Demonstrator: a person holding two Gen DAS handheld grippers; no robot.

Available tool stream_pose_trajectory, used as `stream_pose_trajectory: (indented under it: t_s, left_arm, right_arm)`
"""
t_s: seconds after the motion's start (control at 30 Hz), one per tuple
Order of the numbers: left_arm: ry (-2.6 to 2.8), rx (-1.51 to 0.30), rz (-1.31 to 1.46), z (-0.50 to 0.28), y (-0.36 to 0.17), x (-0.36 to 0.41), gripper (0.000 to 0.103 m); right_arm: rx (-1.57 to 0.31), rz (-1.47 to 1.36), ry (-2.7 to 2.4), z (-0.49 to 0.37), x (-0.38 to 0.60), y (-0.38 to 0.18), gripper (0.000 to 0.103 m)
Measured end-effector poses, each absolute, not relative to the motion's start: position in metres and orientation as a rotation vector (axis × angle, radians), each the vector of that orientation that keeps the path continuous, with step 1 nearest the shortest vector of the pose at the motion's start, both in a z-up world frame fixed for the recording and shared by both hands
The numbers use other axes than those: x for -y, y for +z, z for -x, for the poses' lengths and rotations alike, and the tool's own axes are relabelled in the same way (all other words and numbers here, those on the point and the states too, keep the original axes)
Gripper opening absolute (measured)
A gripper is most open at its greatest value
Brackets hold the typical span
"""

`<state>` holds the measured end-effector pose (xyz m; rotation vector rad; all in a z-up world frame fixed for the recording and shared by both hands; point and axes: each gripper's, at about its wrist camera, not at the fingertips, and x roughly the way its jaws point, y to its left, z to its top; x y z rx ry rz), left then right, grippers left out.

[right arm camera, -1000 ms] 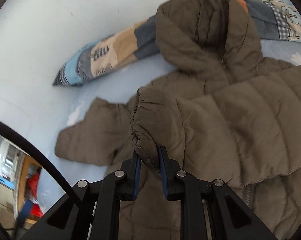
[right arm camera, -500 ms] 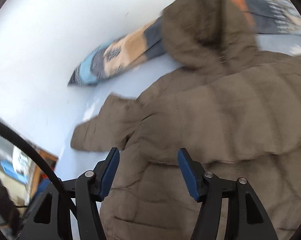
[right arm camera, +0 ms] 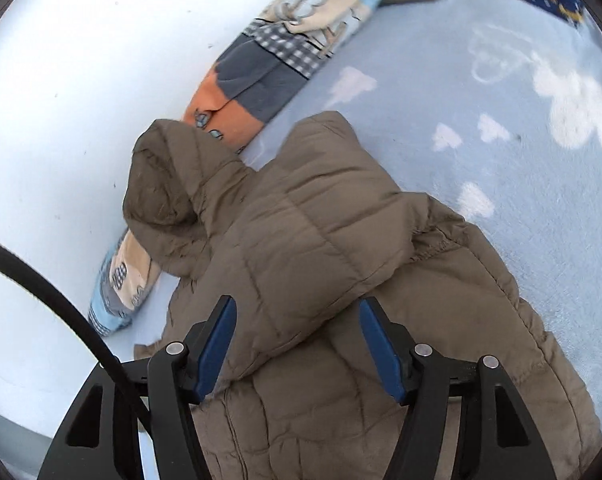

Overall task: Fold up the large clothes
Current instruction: 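Fold the held sleeve across the jacket front with the right gripper, release, then move the left gripper to the other sleeve cuff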

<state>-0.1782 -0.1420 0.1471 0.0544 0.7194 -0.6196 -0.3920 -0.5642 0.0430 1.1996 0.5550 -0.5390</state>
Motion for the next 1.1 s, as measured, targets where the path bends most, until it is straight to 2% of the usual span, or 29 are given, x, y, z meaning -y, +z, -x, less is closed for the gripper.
stream_pose_trajectory:
  t_s: [0.2,0.27,0.3,0.33,0.4,0.5,0.57,0.7,0.87,0.97,1.1]
  left_arm:
    - [-0.635,-0.72,-0.075,0.18,0.145,0.149,0.103]
    - [-0.636,-0.72,-0.086,0.18,0.143,0.151,0.103]
    - [-0.638,-0.722,-0.091,0.179,0.142,0.152,0.103]
    - [-0.639,-0.723,-0.096,0.179,0.141,0.153,0.103]
    - [-0.641,-0.723,-0.097,0.179,0.141,0.154,0.103]
    - [-0.644,-0.718,-0.096,0.18,0.141,0.154,0.103]
    - [-0.648,-0.707,-0.101,0.182,0.142,0.154,0.103]
    - [-0.659,-0.677,-0.121,0.193,0.146,0.157,0.103]
    - [-0.683,-0.613,-0.163,0.215,0.15,0.165,0.103]
    - [-0.696,-0.589,-0.183,0.225,0.149,0.17,0.103]
    - [-0.703,-0.584,-0.217,0.232,0.145,0.179,0.103]
  right_arm:
    - [-0.589,-1.227,-0.589,0.381,0.574,0.019,0.069]
    - [-0.609,-1.193,-0.591,0.372,0.579,0.014,0.062]
    - [-0.631,-1.144,-0.617,0.368,0.582,0.014,0.049]
    - [-0.647,-1.099,-0.648,0.365,0.585,0.015,0.042]
    - [-0.678,-1.046,-0.688,0.366,0.591,0.016,0.036]
    - [-0.75,-0.96,-0.717,0.366,0.591,0.02,0.036]
    - [-0.757,-0.942,-0.709,0.374,0.584,0.03,0.049]
    - [-0.769,-0.763,-0.691,0.396,0.545,0.072,0.056]
    - [-0.785,-0.435,-0.715,0.435,0.472,0.125,0.073]
    - [-0.689,-0.352,-0.668,0.46,0.432,0.149,0.079]
    - [-0.64,-0.29,-0.592,0.464,0.412,0.16,0.079]
